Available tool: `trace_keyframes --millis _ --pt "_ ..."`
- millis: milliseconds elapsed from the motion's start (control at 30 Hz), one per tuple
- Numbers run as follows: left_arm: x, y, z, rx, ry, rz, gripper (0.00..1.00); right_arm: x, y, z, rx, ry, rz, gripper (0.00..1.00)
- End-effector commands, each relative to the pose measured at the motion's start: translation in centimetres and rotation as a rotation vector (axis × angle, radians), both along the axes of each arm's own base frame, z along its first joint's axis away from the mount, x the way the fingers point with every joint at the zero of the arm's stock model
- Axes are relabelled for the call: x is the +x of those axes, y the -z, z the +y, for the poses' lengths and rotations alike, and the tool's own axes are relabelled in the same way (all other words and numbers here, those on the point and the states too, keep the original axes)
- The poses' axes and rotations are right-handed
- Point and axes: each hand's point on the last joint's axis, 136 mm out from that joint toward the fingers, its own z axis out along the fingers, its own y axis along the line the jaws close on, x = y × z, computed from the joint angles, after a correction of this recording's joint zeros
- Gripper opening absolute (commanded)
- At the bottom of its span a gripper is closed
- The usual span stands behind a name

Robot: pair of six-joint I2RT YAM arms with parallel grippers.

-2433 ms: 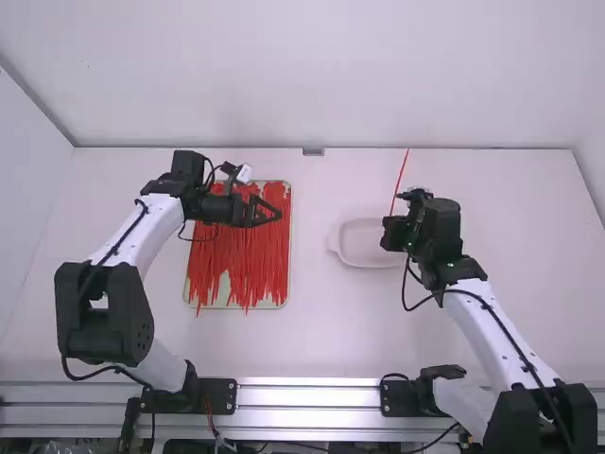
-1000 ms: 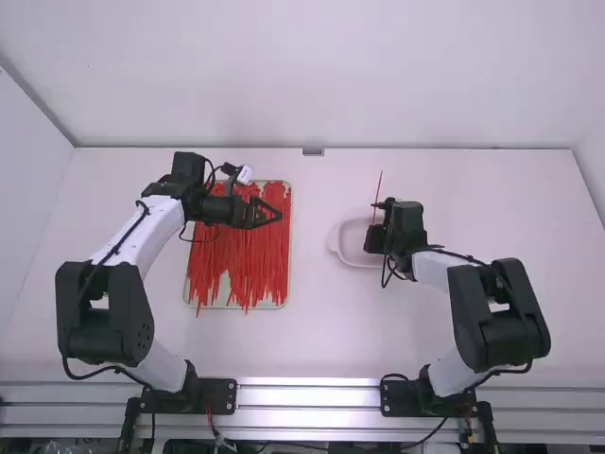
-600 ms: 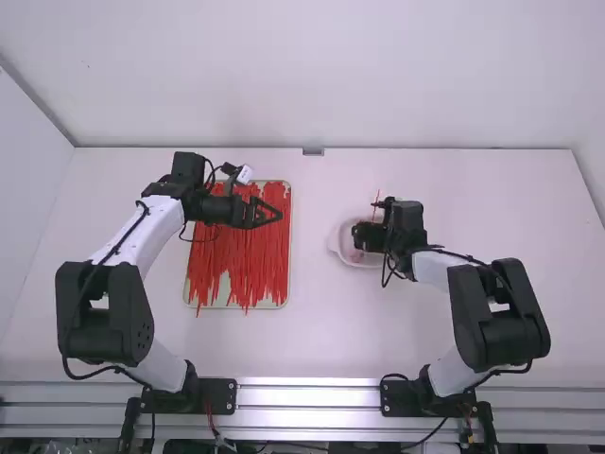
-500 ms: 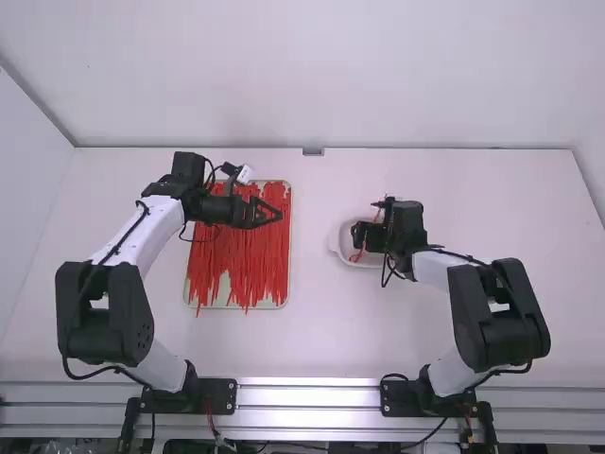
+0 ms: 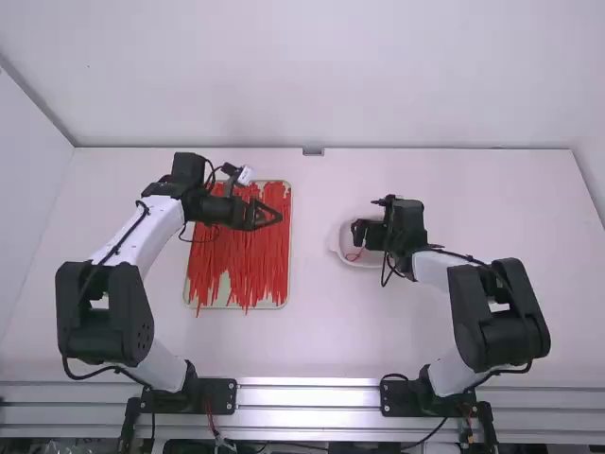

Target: Fasten the cable tie

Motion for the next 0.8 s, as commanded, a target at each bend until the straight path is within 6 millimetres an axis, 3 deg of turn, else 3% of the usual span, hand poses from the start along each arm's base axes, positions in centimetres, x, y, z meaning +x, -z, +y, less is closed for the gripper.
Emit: trace_keyframes --millis 0,233,433,567,767 --pt "0.1 0.0 0.0 -0.007 0.012 -0.031 0.99 1.1 -2.1 -0.3 -0.005 0.000 -0.057 0.98" --pt "1.4 -0.7 0.6 0.051 -0.017 -0.071 0.99 0.3 -6.5 -1.6 -0.009 0.023 -0.114 0.98" --pt "2.6 -1.9 1.6 0.144 -0.061 -0.089 0.99 -1.6 -11.2 -3.0 -0.018 0.040 -0.176 0.98" --pt "2.4 -3.0 2.2 0.209 -0.052 -0.130 0.99 -2.9 -13.8 -3.2 -0.047 0.012 -0.238 0.98" --pt "2.3 -4.3 3.7 0.308 -0.124 -0.150 0.99 -4.4 -15.5 -3.9 -0.087 0.044 -0.264 0.98"
